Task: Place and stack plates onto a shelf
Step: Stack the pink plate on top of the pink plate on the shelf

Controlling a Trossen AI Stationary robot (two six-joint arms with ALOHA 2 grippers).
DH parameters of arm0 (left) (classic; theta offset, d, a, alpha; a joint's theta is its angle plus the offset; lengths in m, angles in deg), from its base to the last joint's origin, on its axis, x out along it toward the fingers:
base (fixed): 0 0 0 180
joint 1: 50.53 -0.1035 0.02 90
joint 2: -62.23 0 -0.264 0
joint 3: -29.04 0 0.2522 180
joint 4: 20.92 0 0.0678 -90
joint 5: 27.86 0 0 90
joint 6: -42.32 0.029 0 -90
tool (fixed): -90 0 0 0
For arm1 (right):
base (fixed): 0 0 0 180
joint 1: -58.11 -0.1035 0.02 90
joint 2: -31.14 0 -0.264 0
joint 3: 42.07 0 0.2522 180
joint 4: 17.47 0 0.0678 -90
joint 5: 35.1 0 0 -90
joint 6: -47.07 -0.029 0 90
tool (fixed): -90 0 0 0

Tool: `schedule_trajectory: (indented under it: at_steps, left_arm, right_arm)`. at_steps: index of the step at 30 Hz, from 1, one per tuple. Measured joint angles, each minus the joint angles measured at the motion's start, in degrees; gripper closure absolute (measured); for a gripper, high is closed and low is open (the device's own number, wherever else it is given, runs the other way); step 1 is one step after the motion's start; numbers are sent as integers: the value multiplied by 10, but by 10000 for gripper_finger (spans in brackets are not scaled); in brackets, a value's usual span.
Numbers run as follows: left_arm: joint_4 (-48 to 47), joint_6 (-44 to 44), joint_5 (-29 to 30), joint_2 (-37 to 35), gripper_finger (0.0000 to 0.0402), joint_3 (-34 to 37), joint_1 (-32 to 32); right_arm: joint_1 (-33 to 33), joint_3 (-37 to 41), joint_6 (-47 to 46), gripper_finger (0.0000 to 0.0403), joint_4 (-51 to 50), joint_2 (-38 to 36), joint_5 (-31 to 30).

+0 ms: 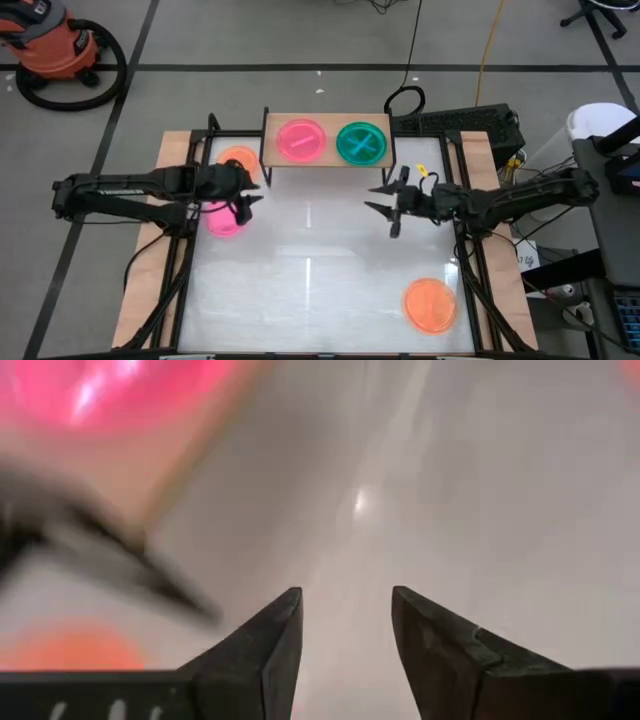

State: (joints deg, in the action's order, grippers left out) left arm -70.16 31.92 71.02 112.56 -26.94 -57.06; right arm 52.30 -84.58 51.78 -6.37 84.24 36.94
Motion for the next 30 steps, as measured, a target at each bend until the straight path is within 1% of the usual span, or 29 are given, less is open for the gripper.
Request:
schedule_trajectory:
  at_steps: [3,6,8,12,17,20,24,27,30]
  left_arm:
    - [-115,-51,4,13,241,0,19]
    - [-227,-134,43,37,241,-3,52]
    - [-271,-190,47,61,241,-3,86]
    - [-274,-257,44,115,241,-3,160]
    - [-275,-330,40,195,241,-3,219]
    - [-275,-357,42,238,241,-3,238]
    - [-272,-388,45,277,241,-3,248]
    - [-262,-398,45,296,241,-3,255]
    - [-232,-399,45,306,241,-3,264]
  right_arm:
    - [-7,0,12,250,4,-6,-2]
    - [-8,0,21,250,8,-7,-2]
    - [-8,0,21,250,8,-8,-2]
    - [-8,0,21,250,22,-8,-3]
    - [-8,0,20,250,27,-8,-2]
    - [-9,0,13,250,27,-8,-2]
    - [-18,0,5,250,23,-8,-2]
    - [-27,0,5,250,23,-8,-2]
    - [-36,0,5,250,23,-8,-2]
